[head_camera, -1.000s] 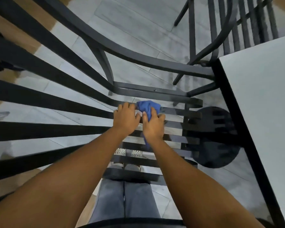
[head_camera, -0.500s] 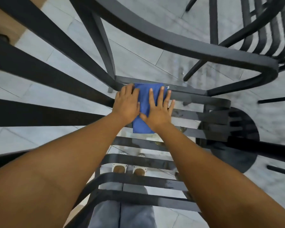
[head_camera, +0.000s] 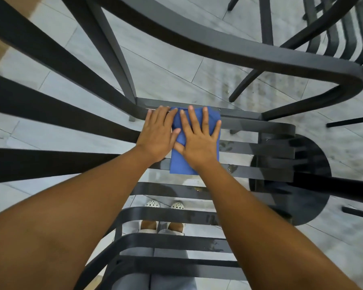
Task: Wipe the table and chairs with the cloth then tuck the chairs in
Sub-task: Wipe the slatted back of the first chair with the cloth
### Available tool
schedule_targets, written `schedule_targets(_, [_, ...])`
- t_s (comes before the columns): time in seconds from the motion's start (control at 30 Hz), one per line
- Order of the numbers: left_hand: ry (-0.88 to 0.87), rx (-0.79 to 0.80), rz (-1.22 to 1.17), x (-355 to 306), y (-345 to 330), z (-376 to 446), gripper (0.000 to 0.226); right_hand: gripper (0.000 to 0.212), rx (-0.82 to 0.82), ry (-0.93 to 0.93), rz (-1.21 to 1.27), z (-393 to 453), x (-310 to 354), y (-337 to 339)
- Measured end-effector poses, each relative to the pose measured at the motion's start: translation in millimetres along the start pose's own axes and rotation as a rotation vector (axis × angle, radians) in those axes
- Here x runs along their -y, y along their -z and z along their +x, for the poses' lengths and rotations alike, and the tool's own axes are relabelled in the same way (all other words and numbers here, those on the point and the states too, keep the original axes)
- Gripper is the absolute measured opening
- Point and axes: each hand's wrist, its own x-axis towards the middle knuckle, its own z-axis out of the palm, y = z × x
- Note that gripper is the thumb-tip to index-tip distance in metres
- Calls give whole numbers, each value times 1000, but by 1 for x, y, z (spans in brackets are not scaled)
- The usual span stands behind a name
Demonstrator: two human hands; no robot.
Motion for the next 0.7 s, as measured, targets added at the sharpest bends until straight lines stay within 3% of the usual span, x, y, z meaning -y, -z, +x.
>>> schedule_targets(0.13, [10,32,-65,-25,-10,13,55,68,-48,-110,-17,-10,-29,-2])
schedule_targets(0.3, [-16,-9,-7,-30,-25,25,48,65,-79,-522,71,-6,-29,2])
schedule_targets(0.4, [-27,-93,-17,-24,-33,26,51,62,-28,-403,99,2,-8,-1])
schedule_targets(0.5, [-11,-114,57,-27,-38,29,62,61,-78,-288,93,-3,-29,0])
schedule_targets(0.6, [42,4,132,-35,-32,36,65,59,-94,-396,55,-14,-68,3])
schedule_targets(0.7, [90,58,191,-38,-30,42,63,61,-75,-642,82,-14,-79,10])
